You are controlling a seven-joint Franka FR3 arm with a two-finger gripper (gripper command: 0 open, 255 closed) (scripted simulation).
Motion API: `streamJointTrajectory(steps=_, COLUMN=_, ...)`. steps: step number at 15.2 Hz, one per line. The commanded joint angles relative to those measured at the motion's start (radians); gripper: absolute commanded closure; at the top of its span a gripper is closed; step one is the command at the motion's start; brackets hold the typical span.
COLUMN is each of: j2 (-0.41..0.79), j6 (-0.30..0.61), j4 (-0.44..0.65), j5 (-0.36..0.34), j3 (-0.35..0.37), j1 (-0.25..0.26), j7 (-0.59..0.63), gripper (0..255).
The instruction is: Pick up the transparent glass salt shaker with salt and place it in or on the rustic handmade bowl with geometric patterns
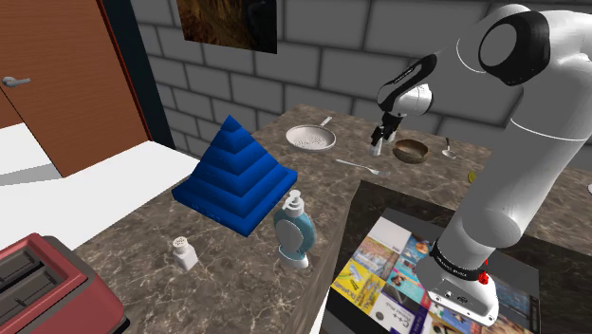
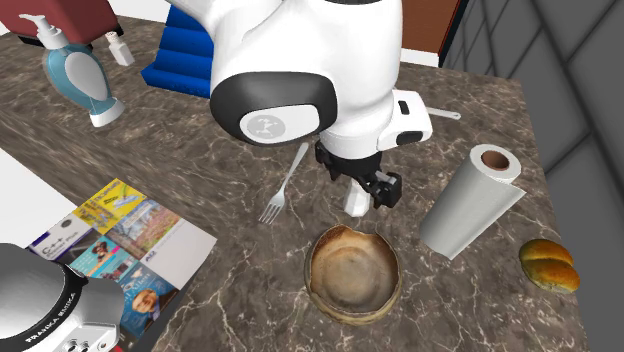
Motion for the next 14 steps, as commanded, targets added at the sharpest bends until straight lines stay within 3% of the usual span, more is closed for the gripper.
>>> streamJointTrajectory(steps=1, j2=0.001, j6=0.001, j4=0.0, j5=0.001, j3=0.0, j1=0.0, j7=-0.001, gripper=0)
streamJointTrajectory(steps=3, j2=0.001, j6=0.001, j4=0.0, j5=0.001, j3=0.0, j1=0.0, j7=-0.001, gripper=0)
streamJointTrajectory(steps=4, j2=0.001, j6=0.001, j4=0.0, j5=0.001, j3=0.0, j1=0.0, j7=-0.001, gripper=255)
streamJointTrajectory(steps=14, j2=-0.012, j6=-0.011, j4=0.003, j5=-0.018, j3=-0.002, j1=0.001, j7=0.014, gripper=255)
